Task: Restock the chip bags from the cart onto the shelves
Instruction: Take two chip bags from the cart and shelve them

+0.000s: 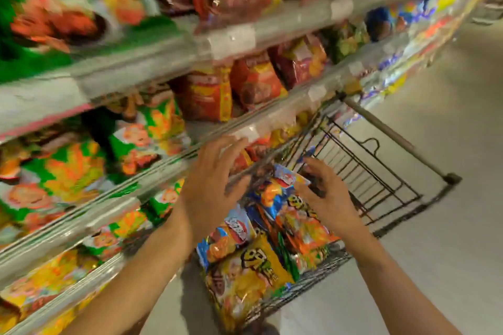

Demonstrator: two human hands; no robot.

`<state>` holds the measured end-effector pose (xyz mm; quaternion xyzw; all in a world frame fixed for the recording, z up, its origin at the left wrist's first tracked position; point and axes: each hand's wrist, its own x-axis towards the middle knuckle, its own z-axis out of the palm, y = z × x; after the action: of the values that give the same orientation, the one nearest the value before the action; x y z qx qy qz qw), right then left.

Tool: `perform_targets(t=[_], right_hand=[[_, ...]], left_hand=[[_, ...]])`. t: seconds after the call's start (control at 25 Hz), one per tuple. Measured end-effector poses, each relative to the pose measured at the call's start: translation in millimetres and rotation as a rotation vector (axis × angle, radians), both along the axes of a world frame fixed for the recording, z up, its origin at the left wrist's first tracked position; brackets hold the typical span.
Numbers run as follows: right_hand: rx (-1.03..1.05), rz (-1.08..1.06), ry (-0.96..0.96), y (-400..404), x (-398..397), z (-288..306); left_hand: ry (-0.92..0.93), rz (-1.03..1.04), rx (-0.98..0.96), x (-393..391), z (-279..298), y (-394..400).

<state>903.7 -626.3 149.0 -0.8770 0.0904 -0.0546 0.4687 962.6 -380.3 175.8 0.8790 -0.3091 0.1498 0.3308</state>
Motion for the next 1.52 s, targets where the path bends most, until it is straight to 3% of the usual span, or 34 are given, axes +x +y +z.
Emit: perform_targets(t=[0.16, 0.36, 0.52, 0.64, 0.76, 0.92, 1.04, 1.24, 1.4, 1.52], right_hand=[[0.282, -0.386, 0.425, -85, 11, -119], [0.774, -0.771, 0.816, -110, 7, -229], [1.051, -1.020, 0.940, -102, 27, -281], [1.098, -1.193, 0.945, -97, 49, -306], [1.100, -1.316, 0.874, -94, 51, -329], [0.984, -1.264, 0.877, -93, 45, -341], [1.011, -1.234, 0.876, -100, 42, -330], [1.126, -1.042, 0.800, -81, 19, -278], [1.107, -0.828, 0.681, -76, 6, -237], [1.002, -0.687, 0.648, -76, 3, -210]], left_hand=[[0.302, -0.014, 0.169, 38, -89, -79], [0.665, -0.036, 0.356, 71, -202, -134], [0.809, 0.026, 0.410, 120, -269, -169], [0.977, 0.011, 0.459, 161, -314, -193], [1.008, -0.027, 0.436, 179, -355, -201], [1.118, 0.065, 0.317, 180, -370, -210], [1.215, -0.007, 0.315, 181, -350, -210], [1.136, -0.129, 0.282, 157, -296, -185], [1.102, 0.126, 0.304, 124, -256, -148], [1.090, 0.238, 0.164, 97, -227, -126]])
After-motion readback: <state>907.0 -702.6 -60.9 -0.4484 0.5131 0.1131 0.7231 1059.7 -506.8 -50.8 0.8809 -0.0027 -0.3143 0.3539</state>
